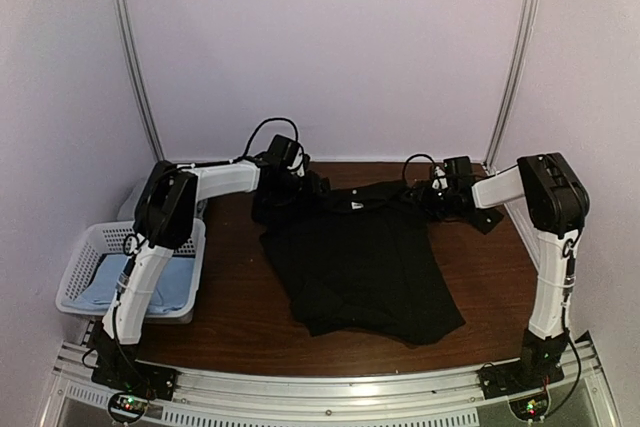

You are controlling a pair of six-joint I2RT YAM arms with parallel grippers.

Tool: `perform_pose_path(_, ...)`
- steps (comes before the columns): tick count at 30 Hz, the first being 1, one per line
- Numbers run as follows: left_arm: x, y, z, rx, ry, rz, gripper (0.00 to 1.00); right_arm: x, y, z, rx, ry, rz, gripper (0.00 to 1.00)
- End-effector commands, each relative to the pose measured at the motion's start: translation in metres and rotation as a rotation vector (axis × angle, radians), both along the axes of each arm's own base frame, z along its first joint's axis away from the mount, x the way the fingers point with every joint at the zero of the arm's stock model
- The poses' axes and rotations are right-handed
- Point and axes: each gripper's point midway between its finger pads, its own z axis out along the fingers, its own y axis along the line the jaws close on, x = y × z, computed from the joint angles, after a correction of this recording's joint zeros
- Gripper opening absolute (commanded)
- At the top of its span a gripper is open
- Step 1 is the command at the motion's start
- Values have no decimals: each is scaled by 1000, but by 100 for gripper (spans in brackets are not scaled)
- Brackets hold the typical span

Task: Fold and stack the long sleeve shirts
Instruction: Flatten out the crumpled shirt at the center of the board.

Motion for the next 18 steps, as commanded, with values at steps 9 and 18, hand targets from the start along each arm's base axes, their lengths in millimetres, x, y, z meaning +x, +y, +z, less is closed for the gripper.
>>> perform_pose_path(9, 102, 69, 0, -127, -46, 291, 40, 6, -95, -2, -106, 39, -190, 58)
perform_pose_path(18, 111, 97, 35, -51, -114, 260, 48, -4, -91, 43, -255, -51, -175, 58)
